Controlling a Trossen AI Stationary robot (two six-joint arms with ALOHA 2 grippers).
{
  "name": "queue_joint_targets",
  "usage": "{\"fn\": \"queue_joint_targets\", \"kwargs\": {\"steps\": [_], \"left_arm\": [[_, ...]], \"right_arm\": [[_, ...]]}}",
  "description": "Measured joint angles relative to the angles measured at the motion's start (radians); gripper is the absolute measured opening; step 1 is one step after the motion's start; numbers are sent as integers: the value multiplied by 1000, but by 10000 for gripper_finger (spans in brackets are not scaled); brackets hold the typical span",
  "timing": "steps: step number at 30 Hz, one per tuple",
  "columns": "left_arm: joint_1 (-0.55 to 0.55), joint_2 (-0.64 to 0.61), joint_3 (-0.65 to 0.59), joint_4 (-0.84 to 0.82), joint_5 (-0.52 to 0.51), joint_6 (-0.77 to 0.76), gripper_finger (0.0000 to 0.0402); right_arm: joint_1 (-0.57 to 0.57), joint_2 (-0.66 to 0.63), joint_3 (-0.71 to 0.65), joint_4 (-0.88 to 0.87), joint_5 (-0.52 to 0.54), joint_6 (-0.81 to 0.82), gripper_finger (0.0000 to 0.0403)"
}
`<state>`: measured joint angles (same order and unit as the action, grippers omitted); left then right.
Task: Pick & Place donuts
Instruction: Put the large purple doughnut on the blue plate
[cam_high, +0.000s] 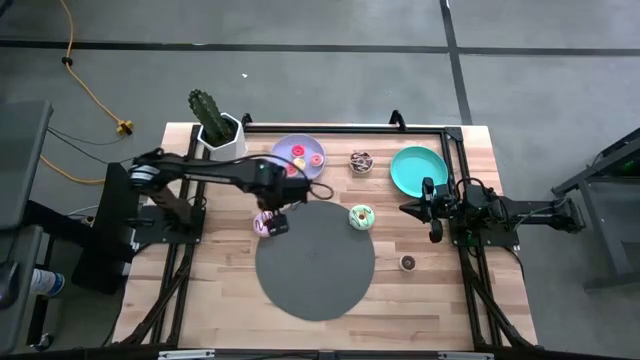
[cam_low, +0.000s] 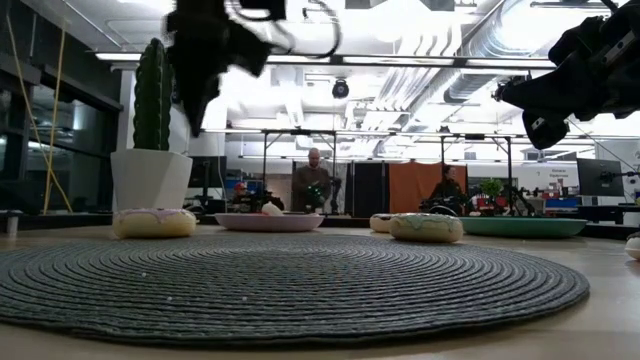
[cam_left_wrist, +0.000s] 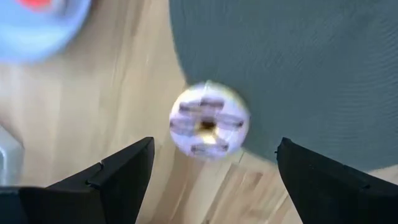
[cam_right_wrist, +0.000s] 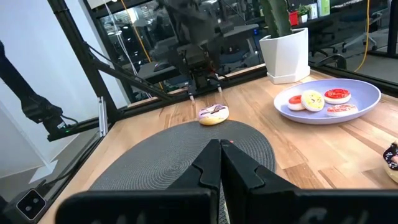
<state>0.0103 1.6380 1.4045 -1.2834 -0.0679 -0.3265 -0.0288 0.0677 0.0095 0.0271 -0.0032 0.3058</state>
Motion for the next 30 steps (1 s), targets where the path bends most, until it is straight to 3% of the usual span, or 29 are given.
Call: {"fn": "queue_joint_targets", "kwargs": {"steps": [7,15,30], "left_arm": [[-6,-101,-197,97,-26,-94,328],[-6,-134,-352,198,-21,-114,328],[-4,-132,-467,334,-86,-68,328]], "right_arm": [[0,8,0,1,0,0,0],[0,13,0,0,0,0,0],[0,13,0,0,0,0,0]]}}
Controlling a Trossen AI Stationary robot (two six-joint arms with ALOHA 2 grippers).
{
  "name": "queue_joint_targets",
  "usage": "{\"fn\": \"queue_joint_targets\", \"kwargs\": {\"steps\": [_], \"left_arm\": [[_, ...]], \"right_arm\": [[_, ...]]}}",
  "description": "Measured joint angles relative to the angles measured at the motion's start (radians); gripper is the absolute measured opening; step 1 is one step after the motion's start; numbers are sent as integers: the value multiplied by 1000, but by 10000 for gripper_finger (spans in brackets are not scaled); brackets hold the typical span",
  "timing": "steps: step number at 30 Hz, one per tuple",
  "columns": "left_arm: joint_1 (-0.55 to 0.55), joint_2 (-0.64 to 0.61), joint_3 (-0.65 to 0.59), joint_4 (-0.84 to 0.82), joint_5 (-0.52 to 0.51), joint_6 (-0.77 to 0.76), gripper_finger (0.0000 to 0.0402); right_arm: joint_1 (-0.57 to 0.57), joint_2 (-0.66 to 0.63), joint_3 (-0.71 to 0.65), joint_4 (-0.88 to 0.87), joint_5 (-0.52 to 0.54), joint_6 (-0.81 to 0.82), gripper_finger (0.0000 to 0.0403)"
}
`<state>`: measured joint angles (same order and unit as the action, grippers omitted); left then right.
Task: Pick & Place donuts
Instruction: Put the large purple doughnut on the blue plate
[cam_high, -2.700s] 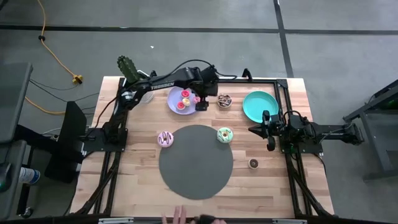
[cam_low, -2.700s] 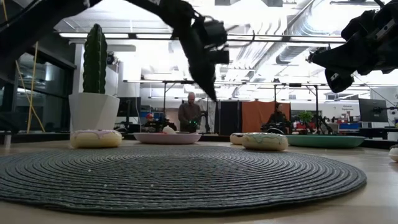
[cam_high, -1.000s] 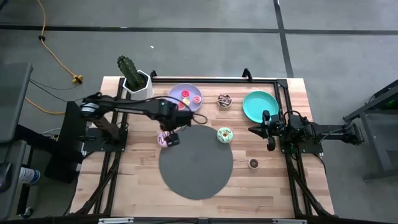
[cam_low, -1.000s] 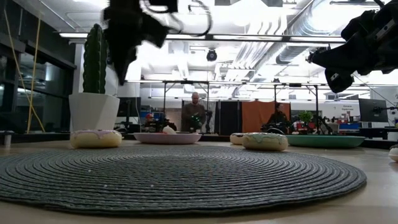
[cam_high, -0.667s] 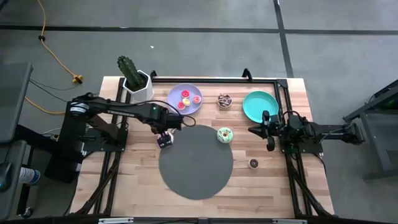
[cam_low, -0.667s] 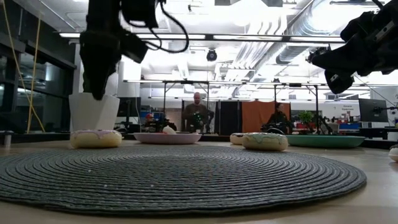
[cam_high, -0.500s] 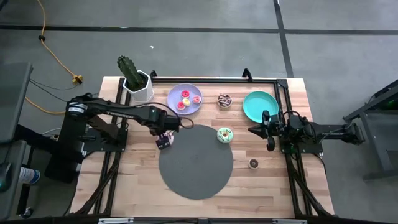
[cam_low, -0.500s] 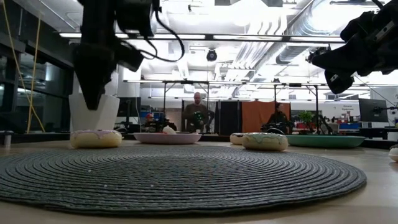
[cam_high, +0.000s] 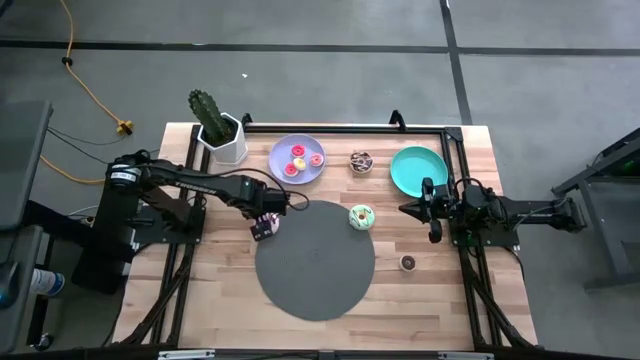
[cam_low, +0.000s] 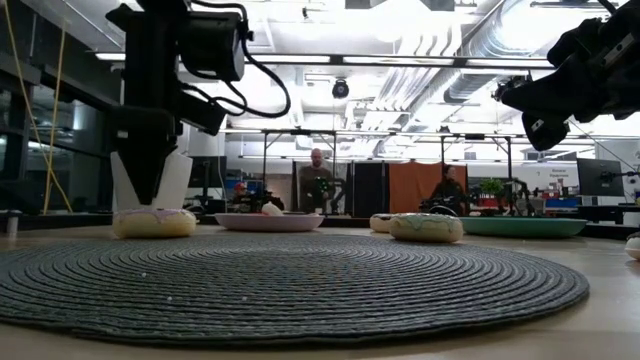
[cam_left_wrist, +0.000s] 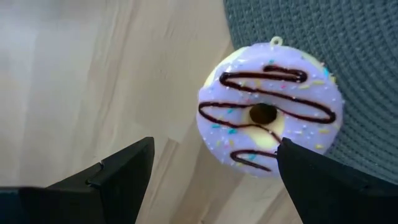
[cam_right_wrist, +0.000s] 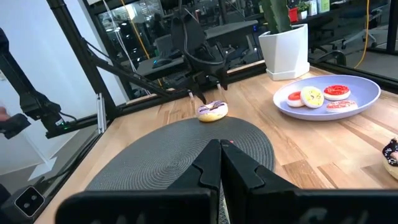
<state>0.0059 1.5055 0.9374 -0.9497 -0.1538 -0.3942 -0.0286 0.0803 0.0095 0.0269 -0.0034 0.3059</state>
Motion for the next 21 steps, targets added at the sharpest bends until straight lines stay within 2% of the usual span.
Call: {"fn": "queue_joint_targets", "kwargs": {"steps": [21], "left_arm": [[1,1,-52,115,-17,58,323]], "right_arm": [[0,0,0,0,0,0,0]]}}
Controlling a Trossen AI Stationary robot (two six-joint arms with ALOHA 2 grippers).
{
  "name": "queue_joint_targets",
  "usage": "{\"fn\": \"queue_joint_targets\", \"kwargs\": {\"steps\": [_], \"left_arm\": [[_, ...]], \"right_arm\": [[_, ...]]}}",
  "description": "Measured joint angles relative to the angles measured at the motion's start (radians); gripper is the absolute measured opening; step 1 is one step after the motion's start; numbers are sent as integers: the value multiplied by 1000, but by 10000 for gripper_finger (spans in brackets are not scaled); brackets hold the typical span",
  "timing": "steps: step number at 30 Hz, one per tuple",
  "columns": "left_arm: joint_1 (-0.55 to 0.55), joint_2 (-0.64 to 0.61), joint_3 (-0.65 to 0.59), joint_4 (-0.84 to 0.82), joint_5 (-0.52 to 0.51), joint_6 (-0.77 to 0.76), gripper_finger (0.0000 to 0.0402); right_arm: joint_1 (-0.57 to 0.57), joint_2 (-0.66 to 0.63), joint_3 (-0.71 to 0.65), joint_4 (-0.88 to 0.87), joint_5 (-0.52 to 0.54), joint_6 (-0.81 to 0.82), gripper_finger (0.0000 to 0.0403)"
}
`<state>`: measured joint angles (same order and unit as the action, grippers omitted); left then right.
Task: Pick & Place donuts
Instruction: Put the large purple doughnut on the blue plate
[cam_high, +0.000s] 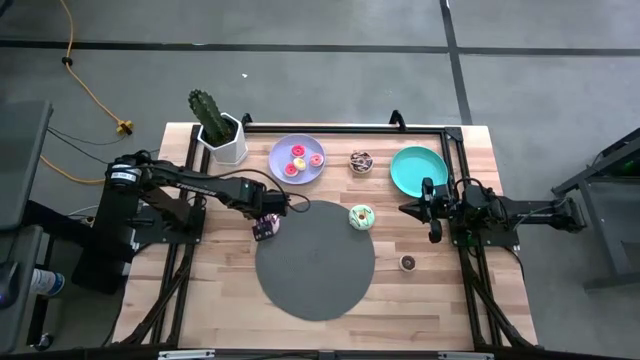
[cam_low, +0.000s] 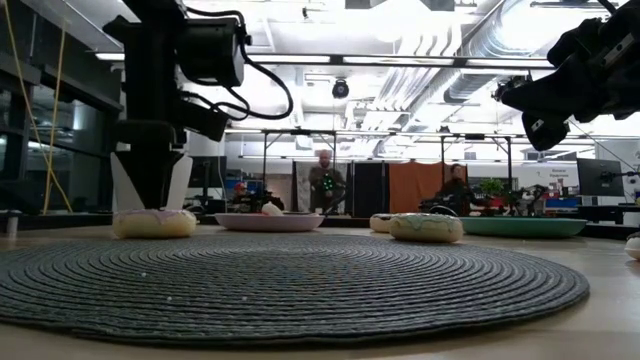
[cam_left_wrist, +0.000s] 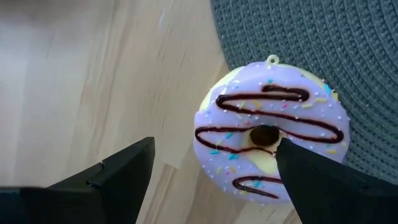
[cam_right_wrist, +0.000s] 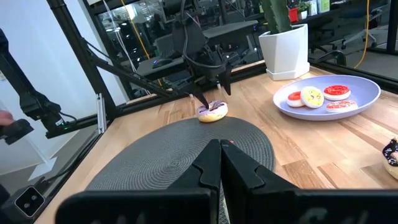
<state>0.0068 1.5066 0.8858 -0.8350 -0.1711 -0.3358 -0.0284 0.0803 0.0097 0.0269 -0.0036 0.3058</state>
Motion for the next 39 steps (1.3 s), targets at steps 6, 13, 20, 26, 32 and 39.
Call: {"fn": "queue_joint_targets", "kwargs": {"steps": [6,13,20,26,32,39], "left_arm": [[0,19,0,6,6,14,280],[0,31,0,27,26,14,246],[1,31,0,27,30,14,238],[14,65,0,50,42,17,238],[14,75,0,69,49,17,238],[21,76,1,74,70,17,238]], "right_arm": [[0,0,0,0,0,0,0],[0,0,0,0,0,0,0],[0,0,0,0,0,0,0],[0,0,0,0,0,0,0],[0,0,0,0,0,0,0],[0,0,0,0,0,0,0]]}}
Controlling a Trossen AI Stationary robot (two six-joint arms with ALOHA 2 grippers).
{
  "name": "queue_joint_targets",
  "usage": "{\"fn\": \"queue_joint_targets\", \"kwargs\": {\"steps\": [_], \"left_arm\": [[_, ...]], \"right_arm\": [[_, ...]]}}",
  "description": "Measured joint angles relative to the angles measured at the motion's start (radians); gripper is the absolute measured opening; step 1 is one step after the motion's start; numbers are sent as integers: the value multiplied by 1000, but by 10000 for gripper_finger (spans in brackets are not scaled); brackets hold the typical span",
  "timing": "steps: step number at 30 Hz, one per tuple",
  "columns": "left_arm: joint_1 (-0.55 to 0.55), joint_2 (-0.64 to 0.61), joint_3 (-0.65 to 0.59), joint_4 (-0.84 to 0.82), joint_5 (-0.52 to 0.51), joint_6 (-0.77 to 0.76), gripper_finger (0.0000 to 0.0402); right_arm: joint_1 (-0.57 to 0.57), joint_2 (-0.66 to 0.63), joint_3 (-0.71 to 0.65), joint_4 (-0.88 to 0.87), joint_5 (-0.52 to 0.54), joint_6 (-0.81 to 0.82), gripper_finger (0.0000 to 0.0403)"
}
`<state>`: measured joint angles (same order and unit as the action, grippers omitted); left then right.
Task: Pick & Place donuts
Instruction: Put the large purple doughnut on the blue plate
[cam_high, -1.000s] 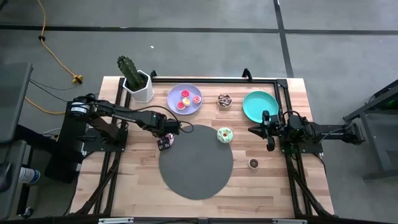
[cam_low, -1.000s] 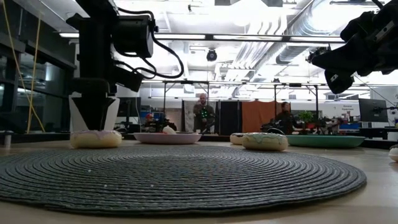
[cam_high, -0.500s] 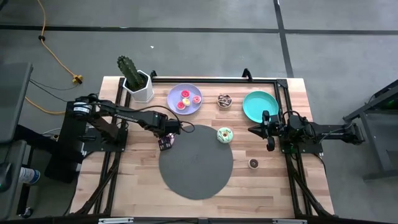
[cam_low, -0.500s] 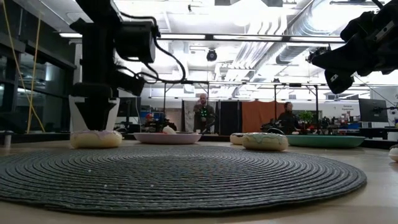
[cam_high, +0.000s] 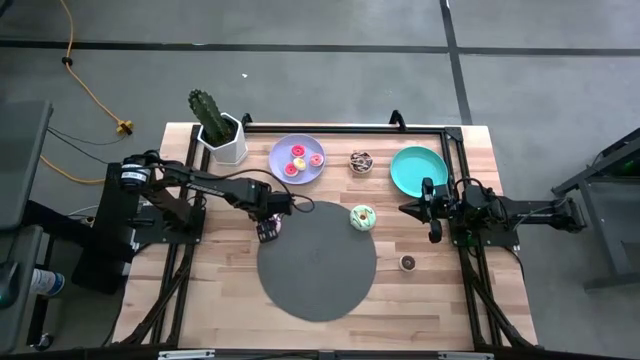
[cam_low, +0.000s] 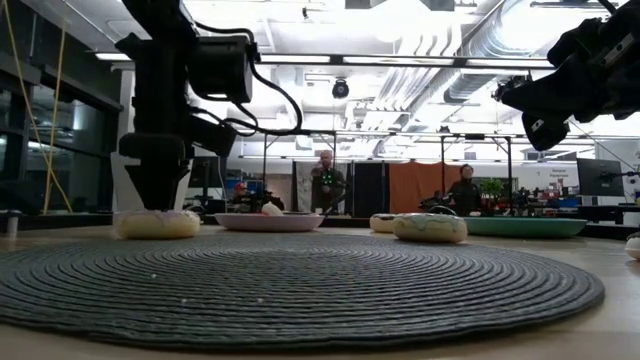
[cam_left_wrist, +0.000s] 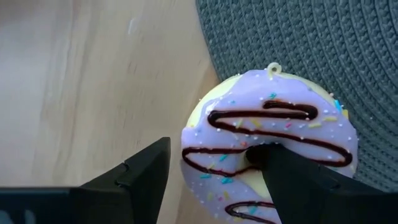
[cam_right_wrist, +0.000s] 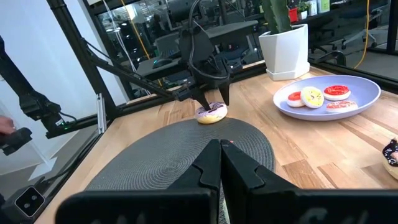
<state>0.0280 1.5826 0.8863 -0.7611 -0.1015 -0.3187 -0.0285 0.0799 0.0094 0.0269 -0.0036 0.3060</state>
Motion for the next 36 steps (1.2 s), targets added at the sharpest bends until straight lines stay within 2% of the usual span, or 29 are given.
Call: {"fn": "queue_joint_targets", "kwargs": {"steps": [26,36], "left_arm": [[0,0,0,-15,5,0,238],[0,0,0,-15,5,-1,183]], "right_arm": [[0,0,0,0,0,0,0],[0,0,0,0,0,0,0]]}}
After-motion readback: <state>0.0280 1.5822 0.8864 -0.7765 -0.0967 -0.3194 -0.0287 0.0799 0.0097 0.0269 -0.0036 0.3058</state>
